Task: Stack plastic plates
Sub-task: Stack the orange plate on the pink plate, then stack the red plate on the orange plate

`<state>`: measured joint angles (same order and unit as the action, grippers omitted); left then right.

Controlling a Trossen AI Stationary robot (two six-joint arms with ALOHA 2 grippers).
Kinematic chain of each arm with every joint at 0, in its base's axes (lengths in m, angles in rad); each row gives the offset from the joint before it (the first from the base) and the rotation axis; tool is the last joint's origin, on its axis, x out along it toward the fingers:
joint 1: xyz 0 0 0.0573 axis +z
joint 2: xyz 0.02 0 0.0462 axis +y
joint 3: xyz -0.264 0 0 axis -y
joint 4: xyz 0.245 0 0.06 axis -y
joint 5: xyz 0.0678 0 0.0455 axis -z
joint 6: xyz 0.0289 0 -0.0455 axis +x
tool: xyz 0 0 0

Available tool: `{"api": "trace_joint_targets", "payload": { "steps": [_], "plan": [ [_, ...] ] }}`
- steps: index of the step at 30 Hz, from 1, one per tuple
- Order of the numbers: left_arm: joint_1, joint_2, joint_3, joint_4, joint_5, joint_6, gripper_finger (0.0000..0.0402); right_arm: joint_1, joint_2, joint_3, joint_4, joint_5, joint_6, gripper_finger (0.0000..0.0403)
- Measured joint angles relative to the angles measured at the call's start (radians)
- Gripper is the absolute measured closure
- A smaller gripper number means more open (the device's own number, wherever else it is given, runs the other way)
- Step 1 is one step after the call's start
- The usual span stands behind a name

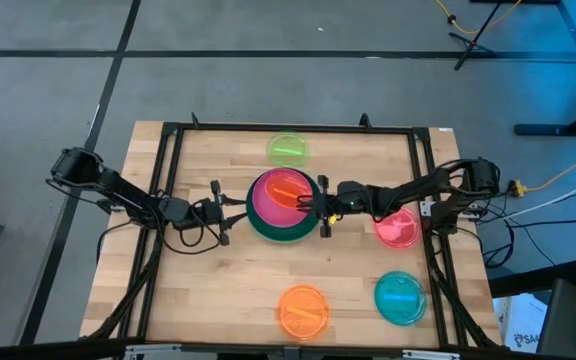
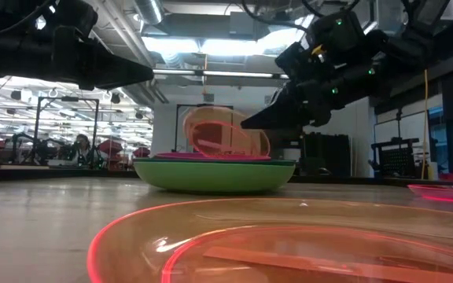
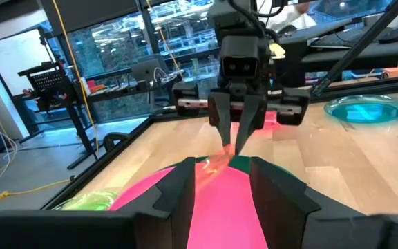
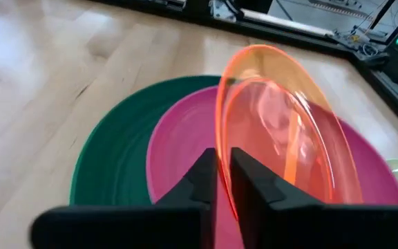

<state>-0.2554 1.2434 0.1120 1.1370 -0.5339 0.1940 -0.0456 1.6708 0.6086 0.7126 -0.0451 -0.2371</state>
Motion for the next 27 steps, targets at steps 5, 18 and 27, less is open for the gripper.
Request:
{"api": "trace_joint_targets", "payload": {
  "steps": [5,18,27],
  "plan": [
    [0.000,0.000,0.000,0.000,0.000,0.000,0.0271,0.000,0.017,0.000,0.000,0.000,0.005,0.0317],
    [0.000,0.000,0.000,-0.003,0.000,0.000,0.0271,0.000,-0.114,0.000,-0.171,0.008,0.051,0.0260],
    [0.000,0.000,0.000,-0.003,0.000,0.000,0.0271,0.000,-0.434,0.000,-0.796,0.011,0.317,0.0260]
  ]
}}
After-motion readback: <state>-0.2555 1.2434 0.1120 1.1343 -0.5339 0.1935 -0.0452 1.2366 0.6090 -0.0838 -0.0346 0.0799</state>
